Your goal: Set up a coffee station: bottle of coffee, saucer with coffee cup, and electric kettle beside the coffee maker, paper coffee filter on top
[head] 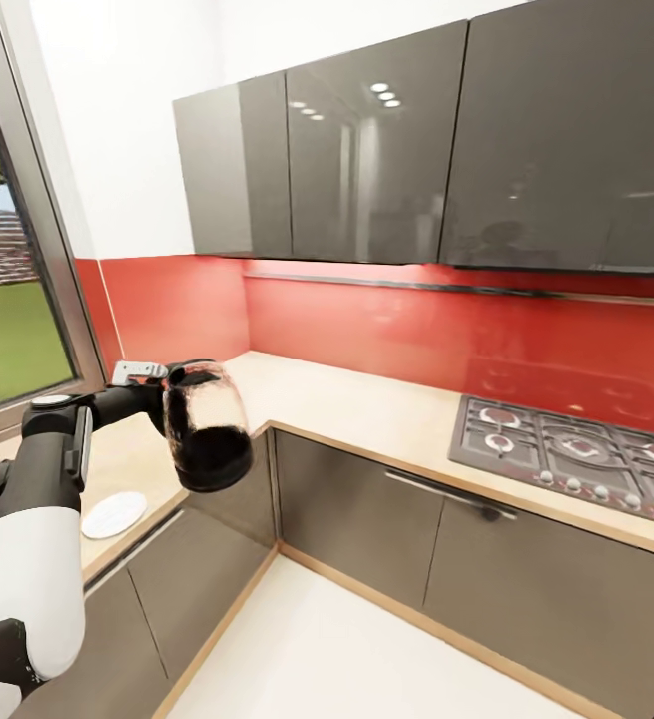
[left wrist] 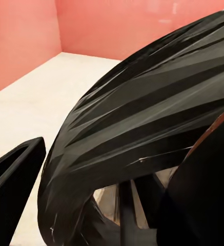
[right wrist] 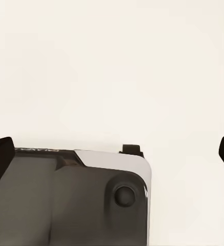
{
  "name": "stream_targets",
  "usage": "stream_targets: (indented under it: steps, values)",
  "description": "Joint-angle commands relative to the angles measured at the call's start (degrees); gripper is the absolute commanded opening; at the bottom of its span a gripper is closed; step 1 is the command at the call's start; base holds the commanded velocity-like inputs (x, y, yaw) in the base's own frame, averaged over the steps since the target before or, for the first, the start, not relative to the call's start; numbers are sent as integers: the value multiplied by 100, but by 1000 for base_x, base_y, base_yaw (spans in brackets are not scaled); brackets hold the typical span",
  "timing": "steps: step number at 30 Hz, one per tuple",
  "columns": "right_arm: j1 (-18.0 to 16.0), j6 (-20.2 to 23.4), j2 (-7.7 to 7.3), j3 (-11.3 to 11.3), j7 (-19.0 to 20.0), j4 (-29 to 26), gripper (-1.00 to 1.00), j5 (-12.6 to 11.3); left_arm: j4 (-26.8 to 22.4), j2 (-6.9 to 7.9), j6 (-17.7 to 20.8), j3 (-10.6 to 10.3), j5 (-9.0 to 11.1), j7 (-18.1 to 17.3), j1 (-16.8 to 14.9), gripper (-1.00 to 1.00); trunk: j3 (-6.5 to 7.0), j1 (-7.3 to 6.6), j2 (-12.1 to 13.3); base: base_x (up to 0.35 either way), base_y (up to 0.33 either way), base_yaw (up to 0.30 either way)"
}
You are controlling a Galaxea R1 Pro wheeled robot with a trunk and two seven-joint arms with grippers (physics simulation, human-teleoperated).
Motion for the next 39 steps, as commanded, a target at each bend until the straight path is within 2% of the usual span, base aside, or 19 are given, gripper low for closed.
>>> stream_targets:
  steps: [1, 4, 10, 12, 13, 15, 17, 19, 20, 23, 24, 27, 31, 35, 36, 39]
  values:
    - [-2, -20, -3, 42, 21, 6, 100, -60, -7, -6, 26, 14, -22, 11, -5, -100, -2, 4, -5, 202, -226, 249]
    - [-2, -20, -3, 42, 21, 6, 100, -61, 23, -8, 26, 14, -11, 243, -5, -100, -2, 4, -5, 203, -226, 265]
    - [-2, -21, -3, 42, 21, 6, 100, -58, 44, -9, 11, 14, 231, 973, -5, -100, -2, 4, -5, 208, -225, 276]
    - [-2, -20, -3, 42, 21, 6, 100, -60, 46, -16, 6, 8, 249, 1085, -5, -100, -2, 4, -5, 230, -211, 277]
    - [-2, -20, -3, 42, 21, 6, 100, -60, 46, -50, -47, 7, 253, 1114, -5, -100, -2, 4, -5, 221, -177, 277]
    - [-2, -20, -3, 42, 21, 6, 100, -60, 44, -251, -468, 8, 221, 1256, -5, -100, -2, 4, -5, 93, -74, 277]
    - [-2, -20, -3, 44, 21, 6, 100, -59, 46, -438, -673, -6, 221, 1801, -5, -100, -2, 4, -5, 27, -21, 277]
    - [-2, -20, -3, 44, 21, 6, 100, -60, 53, -791, -796, -24, 235, 2905, -5, -100, -2, 4, -5, 8, -6, 277]
    - [-2, -20, -3, 45, 21, 6, 100, -60, 67, -954, -862, -30, 234, 3350, -5, -100, -2, 4, -5, 3, -2, 272]
    - [-2, -25, -3, 43, 21, 6, 100, -59, 178, -1105, -1007, -34, 237, 3893, -10, -100, -2, 4, -5, 1, -1, 166]
    - [-2, -26, -6, 42, 21, 6, 100, -58, 301, -1137, -1058, -32, 242, 4192, -14, -100, -2, 4, -5, 0, 0, 42]
    - [-2, -32, -54, 50, 21, 6, 100, -53, 458, -1166, -1094, -33, 256, 4874, -25, -100, -2, 4, -5, 0, 0, 15]
    - [-2, -34, -91, 51, 21, 6, 100, -58, 482, -1170, -1099, -28, 268, 5098, -26, -100, -2, 4, -5, 0, 0, 2]
    - [-2, -28, -92, 37, 21, 6, 100, -60, 485, -1169, -1125, -28, 275, 5122, -10, -100, -2, 4, -5, 0, 0, 0]
    - [-2, -22, -91, 34, 28, 6, 100, -68, 486, -1162, -1321, -30, 264, 5125, -6, -100, -2, 4, -5, 0, 0, 0]
    - [-2, -20, -91, 33, 29, 6, 100, -65, 486, -1160, -1372, -35, 261, 5126, -5, -100, -2, 4, -5, 0, 0, 0]
